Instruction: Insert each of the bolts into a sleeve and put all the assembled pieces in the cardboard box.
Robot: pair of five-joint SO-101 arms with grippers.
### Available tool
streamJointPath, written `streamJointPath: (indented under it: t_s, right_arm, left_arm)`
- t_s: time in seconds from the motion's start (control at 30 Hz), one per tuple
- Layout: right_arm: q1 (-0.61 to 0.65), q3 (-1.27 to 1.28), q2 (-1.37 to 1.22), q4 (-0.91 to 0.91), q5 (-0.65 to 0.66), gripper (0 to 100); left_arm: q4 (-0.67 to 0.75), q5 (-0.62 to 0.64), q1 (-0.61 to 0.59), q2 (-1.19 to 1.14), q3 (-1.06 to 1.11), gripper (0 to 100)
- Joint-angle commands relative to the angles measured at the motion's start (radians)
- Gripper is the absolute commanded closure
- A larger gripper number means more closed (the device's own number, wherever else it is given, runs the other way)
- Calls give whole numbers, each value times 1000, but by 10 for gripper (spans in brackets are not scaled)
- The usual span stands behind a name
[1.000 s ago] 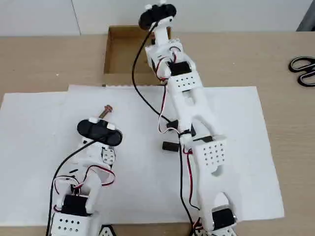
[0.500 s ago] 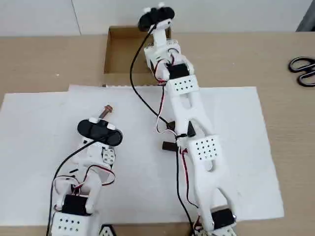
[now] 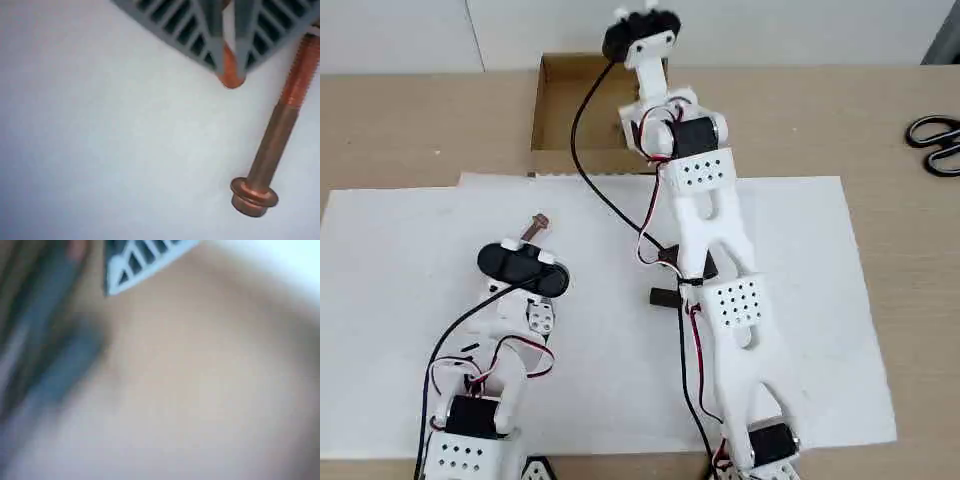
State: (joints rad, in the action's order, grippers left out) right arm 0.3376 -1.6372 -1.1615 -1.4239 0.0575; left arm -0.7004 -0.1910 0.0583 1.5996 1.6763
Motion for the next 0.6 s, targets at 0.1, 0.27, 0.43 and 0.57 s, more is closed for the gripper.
streamJointPath:
  t_s: [0.1, 0.27, 0.43, 0.57]
  right_arm:
    - [-7, -44, 196, -240, -6, 808]
    - [-5, -41, 243, -269, 5, 808]
    - [-2, 186, 331, -280, 11, 808]
    - [-8, 488, 545, -274, 15, 806]
  left_arm:
    - [20, -3, -5, 9, -1, 994]
    - [20, -5, -5, 9, -1, 994]
    - [20, -5, -5, 9, -1, 994]
    - [20, -6, -5, 9, -1, 994]
